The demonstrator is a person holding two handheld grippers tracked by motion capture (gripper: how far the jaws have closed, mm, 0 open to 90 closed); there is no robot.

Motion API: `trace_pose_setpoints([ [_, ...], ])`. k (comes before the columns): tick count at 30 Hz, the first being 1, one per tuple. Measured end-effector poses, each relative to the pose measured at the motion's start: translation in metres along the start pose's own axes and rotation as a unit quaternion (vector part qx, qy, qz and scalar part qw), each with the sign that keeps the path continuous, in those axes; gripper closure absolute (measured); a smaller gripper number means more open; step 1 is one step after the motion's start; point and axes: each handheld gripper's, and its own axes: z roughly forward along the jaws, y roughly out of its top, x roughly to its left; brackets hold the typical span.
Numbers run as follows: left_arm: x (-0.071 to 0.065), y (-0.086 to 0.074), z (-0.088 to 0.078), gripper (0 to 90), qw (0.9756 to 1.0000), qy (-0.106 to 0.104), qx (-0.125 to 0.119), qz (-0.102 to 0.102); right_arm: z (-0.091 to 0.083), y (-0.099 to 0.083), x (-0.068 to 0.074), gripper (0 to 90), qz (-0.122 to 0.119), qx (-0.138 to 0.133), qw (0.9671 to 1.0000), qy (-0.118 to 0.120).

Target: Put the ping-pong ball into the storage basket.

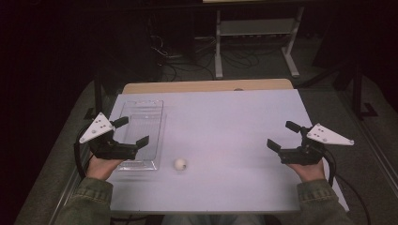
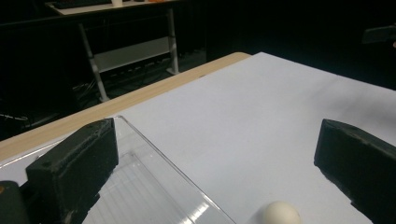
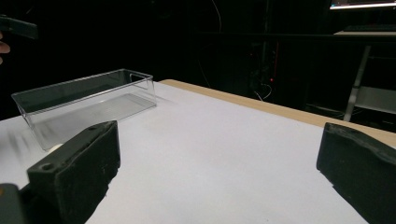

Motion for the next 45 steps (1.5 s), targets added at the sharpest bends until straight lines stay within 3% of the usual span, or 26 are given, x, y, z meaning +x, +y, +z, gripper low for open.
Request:
trace_pose_setpoints([
  [10, 0.001, 0.011, 0.017, 0.0, 0.9990, -0.020, 0.035, 0.017, 0.000, 0.000, 0.000, 0.0, 0.000, 0.001, 1.0000, 0.002],
  [16, 0.001, 0.015, 0.024, 0.0, 0.9984, -0.028, 0.044, 0.019, -0.001, 0.000, -0.001, 0.0, 0.002, 0.000, 1.0000, 0.001],
  [25, -0.002, 0.023, 0.037, 0.0, 0.9946, -0.044, 0.085, 0.040, -0.001, -0.001, 0.000, 0.0, 0.002, 0.001, 1.0000, 0.002],
  [33, -0.003, 0.028, 0.044, 0.0, 0.9925, -0.050, 0.098, 0.052, -0.001, -0.002, -0.001, 0.0, 0.004, 0.002, 1.0000, 0.003],
  [37, -0.006, 0.030, 0.051, 0.0, 0.9891, -0.058, 0.118, 0.066, -0.001, -0.002, -0.001, 0.0, 0.005, 0.004, 1.0000, 0.003],
  [43, -0.007, 0.035, 0.055, 0.0, 0.9859, -0.061, 0.135, 0.077, -0.002, -0.002, -0.001, 0.0, 0.006, 0.003, 1.0000, 0.005],
  [45, -0.005, 0.035, 0.058, 0.0, 0.9834, -0.059, 0.152, 0.081, -0.002, -0.002, -0.002, 0.0, 0.007, 0.002, 1.0000, 0.005],
])
